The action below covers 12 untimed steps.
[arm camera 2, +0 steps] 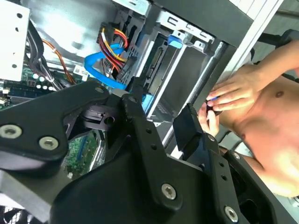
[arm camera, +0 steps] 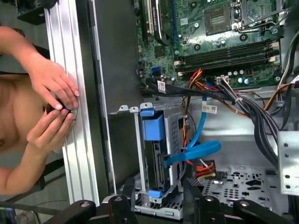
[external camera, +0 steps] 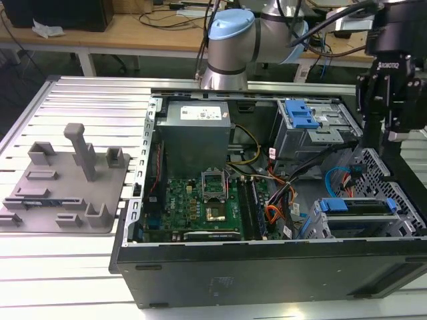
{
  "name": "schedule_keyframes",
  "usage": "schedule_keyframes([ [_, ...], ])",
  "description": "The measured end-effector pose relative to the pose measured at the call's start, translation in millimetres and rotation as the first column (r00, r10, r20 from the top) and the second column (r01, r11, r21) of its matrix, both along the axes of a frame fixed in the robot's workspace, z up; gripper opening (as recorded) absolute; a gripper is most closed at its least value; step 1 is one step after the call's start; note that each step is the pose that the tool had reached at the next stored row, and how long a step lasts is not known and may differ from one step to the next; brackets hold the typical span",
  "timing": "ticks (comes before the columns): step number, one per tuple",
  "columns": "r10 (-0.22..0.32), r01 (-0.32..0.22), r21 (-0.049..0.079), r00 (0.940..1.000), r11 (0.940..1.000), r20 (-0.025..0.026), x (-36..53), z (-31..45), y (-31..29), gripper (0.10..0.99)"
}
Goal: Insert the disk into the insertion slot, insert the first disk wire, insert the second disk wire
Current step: 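Insert the first disk wire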
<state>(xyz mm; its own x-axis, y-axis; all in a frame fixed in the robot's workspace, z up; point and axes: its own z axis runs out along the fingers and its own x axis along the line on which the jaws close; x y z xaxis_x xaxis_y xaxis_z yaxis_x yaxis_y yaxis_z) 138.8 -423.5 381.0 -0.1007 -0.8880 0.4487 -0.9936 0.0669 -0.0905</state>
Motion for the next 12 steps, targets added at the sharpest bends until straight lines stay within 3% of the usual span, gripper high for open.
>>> schedule_keyframes([
  [2,0.008,-0.008,0.000,0.9999,1.0000,0.0064,0.5,-4.9,2.8,0.533],
  [4,0.015,-0.015,-0.001,0.9999,0.9999,0.0079,0.8,-12.3,5.0,0.533],
  [8,0.031,-0.031,-0.002,0.9994,0.9995,0.0132,4.3,-18.1,9.0,0.533],
  [11,0.034,-0.034,-0.006,0.9993,0.9994,0.0139,4.8,-26.5,13.3,0.518],
  [12,0.034,-0.034,-0.006,0.9993,0.9994,0.0139,4.8,-27.9,14.1,0.443],
])
